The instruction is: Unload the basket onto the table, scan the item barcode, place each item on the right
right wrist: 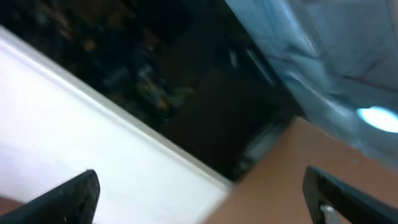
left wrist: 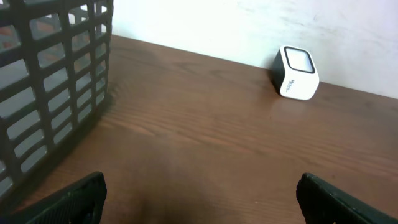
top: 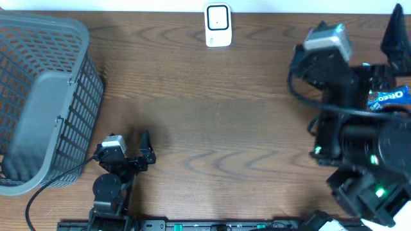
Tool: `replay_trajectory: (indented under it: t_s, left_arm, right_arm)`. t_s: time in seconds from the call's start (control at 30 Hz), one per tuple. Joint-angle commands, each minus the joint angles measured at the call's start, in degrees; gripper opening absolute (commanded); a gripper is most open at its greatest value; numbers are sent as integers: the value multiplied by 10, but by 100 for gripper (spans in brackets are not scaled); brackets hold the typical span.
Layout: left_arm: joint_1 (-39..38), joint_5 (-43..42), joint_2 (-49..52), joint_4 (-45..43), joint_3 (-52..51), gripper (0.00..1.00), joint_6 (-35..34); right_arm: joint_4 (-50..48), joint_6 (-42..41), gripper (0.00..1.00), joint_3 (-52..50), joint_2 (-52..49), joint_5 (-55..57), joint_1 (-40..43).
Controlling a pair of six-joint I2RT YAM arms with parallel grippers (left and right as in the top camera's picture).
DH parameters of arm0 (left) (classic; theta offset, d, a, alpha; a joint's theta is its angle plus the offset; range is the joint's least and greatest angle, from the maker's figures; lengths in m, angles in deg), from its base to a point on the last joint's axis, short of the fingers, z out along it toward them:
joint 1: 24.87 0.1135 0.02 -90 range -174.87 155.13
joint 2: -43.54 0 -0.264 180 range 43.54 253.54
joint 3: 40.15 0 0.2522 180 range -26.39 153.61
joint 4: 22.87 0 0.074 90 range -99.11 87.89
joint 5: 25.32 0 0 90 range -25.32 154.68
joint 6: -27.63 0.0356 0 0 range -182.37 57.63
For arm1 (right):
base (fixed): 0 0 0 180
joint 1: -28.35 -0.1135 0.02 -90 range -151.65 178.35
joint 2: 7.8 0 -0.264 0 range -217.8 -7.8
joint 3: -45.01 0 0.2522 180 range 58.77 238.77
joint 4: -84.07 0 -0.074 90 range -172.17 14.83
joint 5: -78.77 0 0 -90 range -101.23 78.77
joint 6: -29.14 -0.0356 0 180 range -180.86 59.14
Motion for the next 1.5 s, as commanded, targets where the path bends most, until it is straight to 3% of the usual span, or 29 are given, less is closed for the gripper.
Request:
replay_trajectory:
  t_s: [0.0,0.23,0.33,0.43,0.83,1.0,1.47]
  left_arm:
    - [2,5,-1,9,-18,98,-3]
    - [2,5,-1,9,-18,98,-3]
    - [2,5,-1,9,-18,98,-3]
    - [2,5,-1,9,-18,98,-3]
    - [2,5,-1,9,-18,98,-3]
    - [2,5,-1,9,-18,98,-3]
    - [2,5,-1,9,-18,98,-3]
  right_arm:
    - [71,-266,99,6,33,-228,97]
    - [256,-270,99,6,61,-562,310]
    - [333,-269,99,-3,82,-605,387]
    - [358,-254,99,-33,122,-591,399]
    - [304,-244,99,-299,416,-596,384]
    - [247,-295,99,-411,522,-593,368]
    - [103,-424,99,-643,587,-536,367]
